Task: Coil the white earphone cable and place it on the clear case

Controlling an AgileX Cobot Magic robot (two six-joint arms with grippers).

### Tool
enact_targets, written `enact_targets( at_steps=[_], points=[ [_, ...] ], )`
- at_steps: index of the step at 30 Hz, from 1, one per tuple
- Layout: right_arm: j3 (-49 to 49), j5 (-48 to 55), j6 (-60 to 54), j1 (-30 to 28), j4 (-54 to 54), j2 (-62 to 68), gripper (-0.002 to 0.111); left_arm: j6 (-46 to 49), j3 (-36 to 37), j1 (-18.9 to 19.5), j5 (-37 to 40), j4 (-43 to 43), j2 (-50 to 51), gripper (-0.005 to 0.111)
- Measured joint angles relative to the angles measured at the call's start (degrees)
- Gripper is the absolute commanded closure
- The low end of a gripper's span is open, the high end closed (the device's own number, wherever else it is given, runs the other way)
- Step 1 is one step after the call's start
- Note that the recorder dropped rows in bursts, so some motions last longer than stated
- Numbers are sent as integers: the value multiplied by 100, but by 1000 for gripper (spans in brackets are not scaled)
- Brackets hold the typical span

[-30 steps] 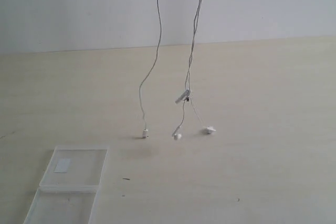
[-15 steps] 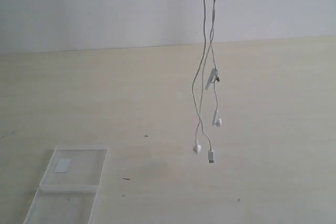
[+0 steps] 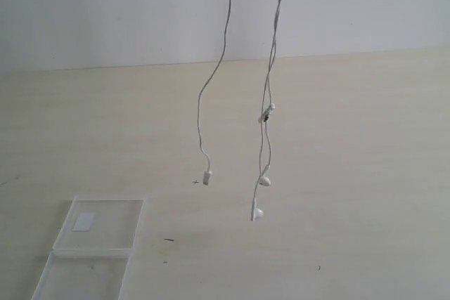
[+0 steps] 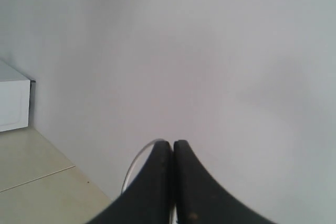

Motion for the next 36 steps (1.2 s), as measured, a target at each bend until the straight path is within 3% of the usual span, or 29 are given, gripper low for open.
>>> enact_targets(
  at_steps=[7,13,17,21,25,29,36],
  points=[
    [0,104,0,0,22,0,108,237,0,0,-1259,156,0,107],
    [-2,116,0,0,44,-10,108,-732,0,0,-2947,-789,0,107],
    [-2,127,0,0,44,-10,108,-1074,0,0,-4112,-984,0,107],
    [-2,127,0,0,68,-55,108,-3152,-79,0,-4620,-1015,0,107],
    [-2,138,0,0,68,-78,108,-5442,-489,0,-3705,-21,0,107],
    [-2,138,0,0,71,-78,108,-7054,-991,-41,-2699,1948,79,107],
    [-2,138,0,0,128,-78,108,-8513,-1600,-749,-3172,4080,1073,107]
  ],
)
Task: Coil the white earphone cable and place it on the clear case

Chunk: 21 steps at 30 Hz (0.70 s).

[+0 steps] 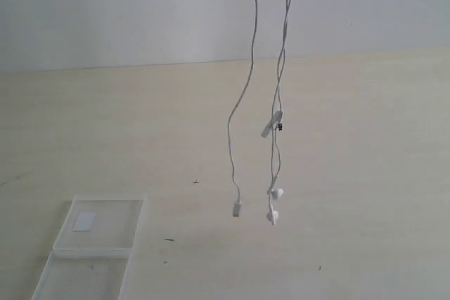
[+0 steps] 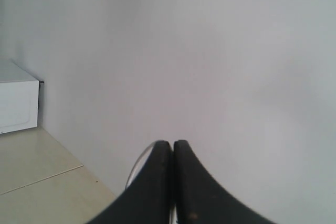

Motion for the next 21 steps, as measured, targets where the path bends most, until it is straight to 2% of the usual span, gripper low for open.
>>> enact_targets(
  at_steps=[5,8,13,18,21],
  points=[
    [0,-10,0,0,112,0,108,-1490,-493,-734,-842,2373,1338,107],
    [0,1,0,0,112,0,108,-2240,-1003,-923,-1505,3608,2173,107],
    [0,36,0,0,123,0,108,-2350,-1711,-970,-2346,4267,3199,107],
    [0,98,0,0,123,0,108,-2245,-2249,-970,-2669,4088,3852,107],
    [0,111,0,0,123,0,108,-2207,-2645,-970,-2809,4609,4315,107]
  ],
)
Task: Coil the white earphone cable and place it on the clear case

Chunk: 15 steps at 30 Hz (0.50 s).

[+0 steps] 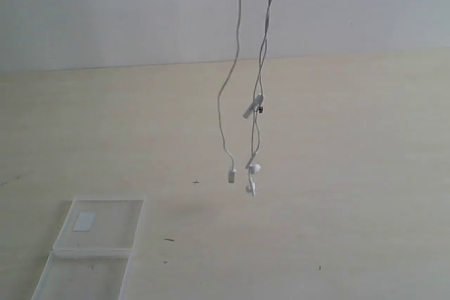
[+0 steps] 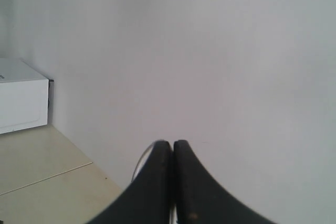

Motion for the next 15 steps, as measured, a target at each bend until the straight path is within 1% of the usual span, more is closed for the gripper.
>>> enact_targets(
  at_steps=[3,6,8,11,14,15],
  points=[
    [0,0,0,0,12,0,108,-74,-328,-4,-374,682,553,104],
    [0,0,0,0,12,10,108,-88,-535,-125,-783,1035,983,90],
    [0,-35,0,0,70,23,108,-23,-609,-295,-821,1145,1163,80],
    [0,-59,0,0,292,72,108,224,-706,-674,-624,1299,1384,65],
    [0,-59,-92,0,600,143,108,718,-729,-1072,-227,1270,1572,55],
    [0,-69,-157,0,709,171,108,882,-729,-1174,-117,1197,1621,54]
  ],
)
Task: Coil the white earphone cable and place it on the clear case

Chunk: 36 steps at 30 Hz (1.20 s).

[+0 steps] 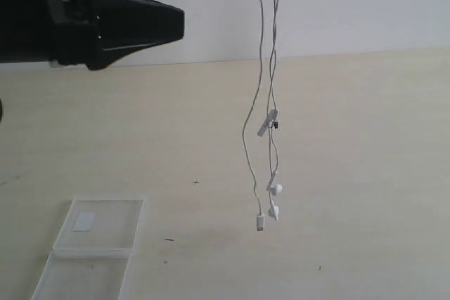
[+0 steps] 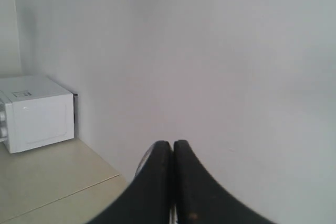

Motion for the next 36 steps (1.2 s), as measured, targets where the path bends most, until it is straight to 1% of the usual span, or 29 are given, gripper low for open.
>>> enact_targets(
  at_steps=[3,7,11,18,24,27,29,32,36],
  points=[
    [0,-11,-110,0,351,58,108,561,0,-180,156,-390,169,53],
    [0,-24,-303,0,757,114,108,971,0,-242,189,-754,358,53],
    [0,-24,-513,0,1056,163,108,1145,0,-242,202,-797,455,53],
    [0,-24,-558,0,1264,241,108,1849,-3,-242,182,-797,477,53],
    [0,-15,-558,0,1300,250,108,2082,-3,-242,474,-797,477,53],
    [0,20,-558,0,1446,250,108,2434,-3,-242,542,-801,477,53],
    [0,30,-558,0,1587,250,108,2628,-3,-242,439,-937,490,53],
    [0,30,-569,0,1706,250,108,2725,-12,-242,-76,-1040,635,53],
    [0,30,-569,0,1737,250,108,2745,-12,-256,-231,-1040,832,53]
  ],
)
